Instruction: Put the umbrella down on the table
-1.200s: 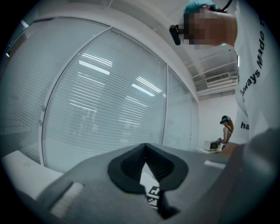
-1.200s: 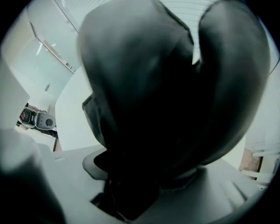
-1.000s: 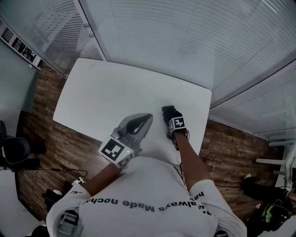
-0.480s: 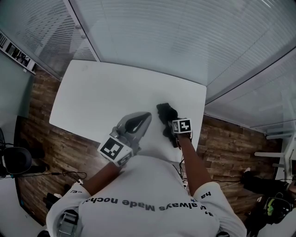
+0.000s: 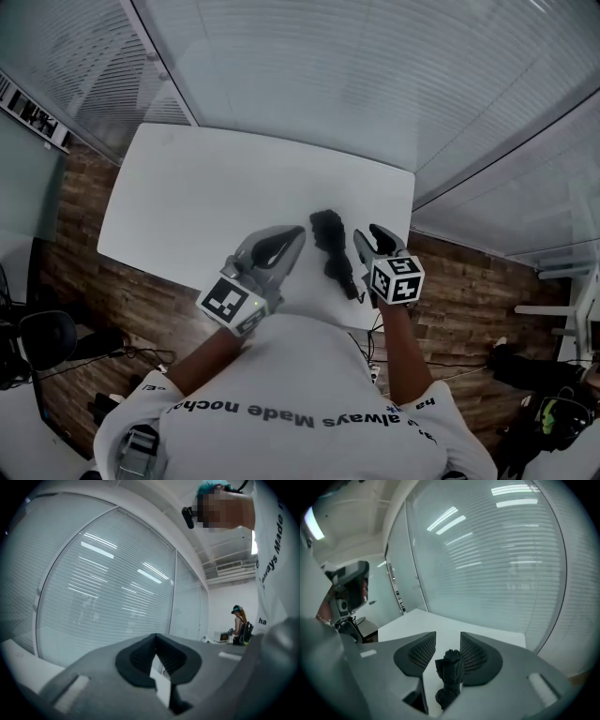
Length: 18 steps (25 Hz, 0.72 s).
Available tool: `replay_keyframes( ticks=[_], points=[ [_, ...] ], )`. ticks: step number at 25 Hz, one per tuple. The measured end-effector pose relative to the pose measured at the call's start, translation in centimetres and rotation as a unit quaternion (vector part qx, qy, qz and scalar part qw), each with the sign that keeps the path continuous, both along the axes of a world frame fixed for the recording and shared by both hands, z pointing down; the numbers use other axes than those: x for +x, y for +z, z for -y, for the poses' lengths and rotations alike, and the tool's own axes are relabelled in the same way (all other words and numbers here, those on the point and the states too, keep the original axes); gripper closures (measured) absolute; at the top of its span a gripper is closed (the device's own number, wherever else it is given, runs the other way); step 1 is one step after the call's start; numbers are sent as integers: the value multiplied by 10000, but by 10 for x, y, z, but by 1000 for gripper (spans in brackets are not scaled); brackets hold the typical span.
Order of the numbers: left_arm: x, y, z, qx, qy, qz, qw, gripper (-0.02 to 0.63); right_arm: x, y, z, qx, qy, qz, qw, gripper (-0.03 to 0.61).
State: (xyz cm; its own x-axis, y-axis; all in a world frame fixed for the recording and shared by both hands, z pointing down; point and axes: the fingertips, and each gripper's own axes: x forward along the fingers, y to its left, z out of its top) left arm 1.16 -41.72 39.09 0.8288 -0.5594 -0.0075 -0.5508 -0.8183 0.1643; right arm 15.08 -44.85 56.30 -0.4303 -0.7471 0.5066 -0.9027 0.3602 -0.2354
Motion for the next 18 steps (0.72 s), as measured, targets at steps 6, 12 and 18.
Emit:
replay_keyframes(
  ticks=[6,12,18],
  points=[
    [5,-2,1,15,-12,-40,10000,611,-5,-107,-22,1601,-95,-51,9870,443],
    [11,-3,2,39,10,-99,9999,611,-9,-166,-49,2593,-228,-275,9651,472],
    [15,-7,1,128,39,-76,9999,611,-10,-192,-71,2857,-94,-133,9582,485]
  ],
)
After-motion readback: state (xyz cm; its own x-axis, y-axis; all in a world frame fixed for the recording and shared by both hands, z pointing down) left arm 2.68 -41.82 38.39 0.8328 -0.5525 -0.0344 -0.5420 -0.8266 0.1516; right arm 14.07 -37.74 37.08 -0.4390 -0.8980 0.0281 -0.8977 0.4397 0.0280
